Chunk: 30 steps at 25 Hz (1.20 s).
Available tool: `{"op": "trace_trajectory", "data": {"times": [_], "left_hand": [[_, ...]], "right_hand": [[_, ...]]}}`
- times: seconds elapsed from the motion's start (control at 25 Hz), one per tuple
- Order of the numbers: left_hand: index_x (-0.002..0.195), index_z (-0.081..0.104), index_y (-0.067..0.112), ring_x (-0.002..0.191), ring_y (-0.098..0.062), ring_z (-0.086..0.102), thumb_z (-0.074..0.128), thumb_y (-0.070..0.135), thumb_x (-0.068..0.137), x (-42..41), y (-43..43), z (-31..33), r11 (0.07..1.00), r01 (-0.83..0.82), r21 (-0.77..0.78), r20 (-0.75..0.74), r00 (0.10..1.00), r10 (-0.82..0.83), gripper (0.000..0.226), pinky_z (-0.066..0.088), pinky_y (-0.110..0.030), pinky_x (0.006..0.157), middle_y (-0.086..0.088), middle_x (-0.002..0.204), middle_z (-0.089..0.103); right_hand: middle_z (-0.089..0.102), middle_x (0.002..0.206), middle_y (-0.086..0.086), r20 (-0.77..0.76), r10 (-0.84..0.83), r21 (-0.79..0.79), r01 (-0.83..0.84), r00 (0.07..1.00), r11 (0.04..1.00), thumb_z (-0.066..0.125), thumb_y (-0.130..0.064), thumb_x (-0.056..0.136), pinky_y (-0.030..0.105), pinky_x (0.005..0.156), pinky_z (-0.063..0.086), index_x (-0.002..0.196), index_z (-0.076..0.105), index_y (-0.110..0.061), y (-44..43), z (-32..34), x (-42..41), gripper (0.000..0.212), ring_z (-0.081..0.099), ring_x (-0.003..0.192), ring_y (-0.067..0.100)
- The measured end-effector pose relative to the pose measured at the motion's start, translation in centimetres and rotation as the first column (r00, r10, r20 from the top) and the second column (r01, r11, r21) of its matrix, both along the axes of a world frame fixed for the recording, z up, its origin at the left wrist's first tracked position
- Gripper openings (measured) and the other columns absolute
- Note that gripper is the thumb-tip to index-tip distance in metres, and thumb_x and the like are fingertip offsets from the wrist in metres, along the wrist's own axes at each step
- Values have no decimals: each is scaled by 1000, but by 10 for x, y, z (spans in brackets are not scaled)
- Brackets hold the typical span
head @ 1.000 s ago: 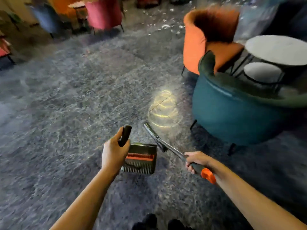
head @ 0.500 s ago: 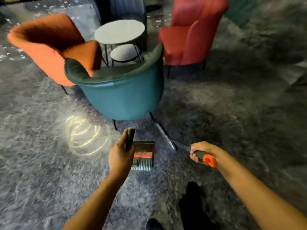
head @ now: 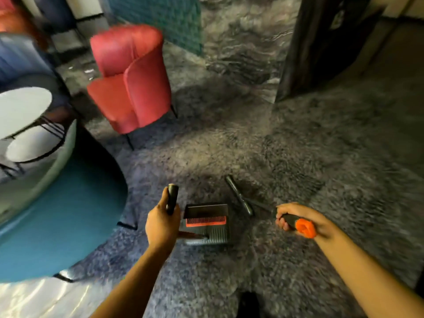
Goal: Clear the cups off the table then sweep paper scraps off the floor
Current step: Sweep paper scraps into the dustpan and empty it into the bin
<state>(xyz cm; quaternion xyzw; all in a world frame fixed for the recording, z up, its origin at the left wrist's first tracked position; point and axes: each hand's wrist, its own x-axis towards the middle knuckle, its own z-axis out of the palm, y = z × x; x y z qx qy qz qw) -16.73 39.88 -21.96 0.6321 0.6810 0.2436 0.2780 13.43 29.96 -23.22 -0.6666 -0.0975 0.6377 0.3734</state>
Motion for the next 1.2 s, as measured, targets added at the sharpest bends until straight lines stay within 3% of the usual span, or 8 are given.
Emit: {"op": "trace_trajectory", "data": {"times": [0.12, 0.28, 0.44, 0.6, 0.76, 0.96, 1.2], "left_hand": [[141, 42, 33, 79, -35, 64, 59, 17, 87, 56, 55, 10, 1000, 21, 20, 23, 999, -22, 58, 37, -33, 57, -18, 92, 69], [141, 43, 28, 76, -36, 65, 59, 17, 89, 124, 137, 25, 999, 37, 27, 63, 997, -39, 56, 46, -39, 59, -19, 91, 69], [142, 41, 29, 74, -36, 64, 59, 20, 90, 188, 241, 25, 998, 60, 20, 98, 993, -62, 56, 48, -39, 61, -19, 90, 68], [142, 42, 27, 84, -36, 64, 60, 21, 89, 251, 381, 17, 997, 64, 38, 123, 990, -68, 57, 38, -35, 59, -18, 99, 69], [140, 46, 26, 89, -37, 63, 60, 18, 87, 294, 514, 33, 998, 28, 57, 128, 991, -35, 56, 43, -39, 66, -19, 101, 68], [140, 44, 29, 93, -38, 64, 58, 21, 89, 357, 680, 49, 995, 24, 95, 99, 995, -34, 54, 45, -40, 70, -18, 105, 68], [141, 44, 29, 94, -37, 63, 58, 18, 88, 440, 888, 34, 995, -52, 87, 98, 994, 44, 56, 47, -41, 74, -19, 103, 68]], "right_hand": [[47, 57, 12, -17, -39, 34, 39, 999, 999, 43, 4, 89, 16, 31, 39, 64, 47, -1, 42, 11, 52, 26, 51, 33, 9], [51, 39, 6, -52, -58, 8, 58, 997, 998, 39, 1, 94, 14, 27, 36, 64, 46, -1, 121, 20, 116, 31, 48, 27, 8], [54, 64, 13, -176, -149, 46, 160, 973, 986, 47, -2, 90, 19, 35, 45, 71, 51, 0, 221, 9, 167, 19, 56, 42, 12], [53, 49, 11, -185, -194, -23, 193, 963, 981, 44, -1, 88, 16, 30, 40, 72, 47, 0, 364, -1, 225, 17, 52, 34, 11], [50, 47, 8, -159, -165, -44, 160, 973, 986, 42, 1, 88, 14, 29, 37, 68, 44, -4, 495, 11, 263, 21, 49, 31, 9], [43, 59, 9, -205, -167, -30, 165, 964, 986, 41, 1, 89, 13, 28, 36, 67, 42, -6, 666, 22, 334, 23, 48, 31, 9], [53, 47, 13, -261, -42, 41, 55, 964, 998, 38, 1, 91, 15, 31, 41, 65, 49, 1, 902, 3, 427, 29, 52, 34, 14]]}}
